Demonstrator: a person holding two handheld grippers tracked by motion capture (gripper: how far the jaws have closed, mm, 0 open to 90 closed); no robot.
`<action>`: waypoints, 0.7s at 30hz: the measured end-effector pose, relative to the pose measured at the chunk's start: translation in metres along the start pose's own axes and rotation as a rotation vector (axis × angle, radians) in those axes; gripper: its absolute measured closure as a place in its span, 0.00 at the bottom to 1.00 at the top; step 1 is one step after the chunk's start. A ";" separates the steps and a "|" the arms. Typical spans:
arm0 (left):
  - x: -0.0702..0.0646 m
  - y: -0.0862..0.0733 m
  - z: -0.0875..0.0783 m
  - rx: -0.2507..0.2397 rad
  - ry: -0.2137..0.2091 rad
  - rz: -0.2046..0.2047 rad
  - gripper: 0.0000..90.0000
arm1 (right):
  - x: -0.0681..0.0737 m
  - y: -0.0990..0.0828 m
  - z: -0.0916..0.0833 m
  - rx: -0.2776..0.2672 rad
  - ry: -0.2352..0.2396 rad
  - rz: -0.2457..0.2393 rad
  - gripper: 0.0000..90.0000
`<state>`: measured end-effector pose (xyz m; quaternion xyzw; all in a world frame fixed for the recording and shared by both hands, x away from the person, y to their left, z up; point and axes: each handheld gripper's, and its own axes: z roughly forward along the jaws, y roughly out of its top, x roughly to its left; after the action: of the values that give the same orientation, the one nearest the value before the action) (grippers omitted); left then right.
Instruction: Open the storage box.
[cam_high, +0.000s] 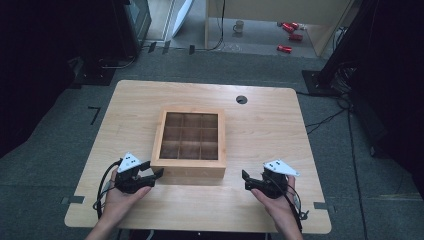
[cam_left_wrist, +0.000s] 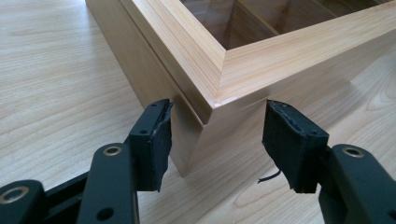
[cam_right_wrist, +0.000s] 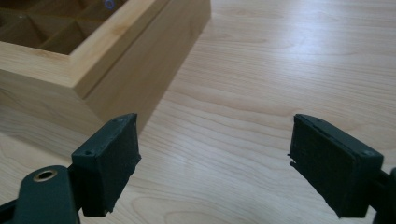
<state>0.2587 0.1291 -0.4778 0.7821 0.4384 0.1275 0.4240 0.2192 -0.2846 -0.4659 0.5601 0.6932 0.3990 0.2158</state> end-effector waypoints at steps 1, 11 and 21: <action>-0.001 0.000 0.001 0.001 0.003 0.000 0.49 | 0.003 0.001 0.001 -0.001 0.005 -0.002 0.18; 0.002 -0.002 0.001 0.016 -0.007 -0.020 0.52 | 0.030 0.008 0.012 -0.018 0.048 -0.016 0.25; 0.006 -0.002 -0.001 0.006 -0.037 -0.044 0.54 | 0.053 0.008 0.021 -0.025 0.093 -0.037 0.31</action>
<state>0.2604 0.1347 -0.4795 0.7759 0.4479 0.1022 0.4323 0.2247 -0.2277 -0.4638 0.5252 0.7078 0.4291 0.1975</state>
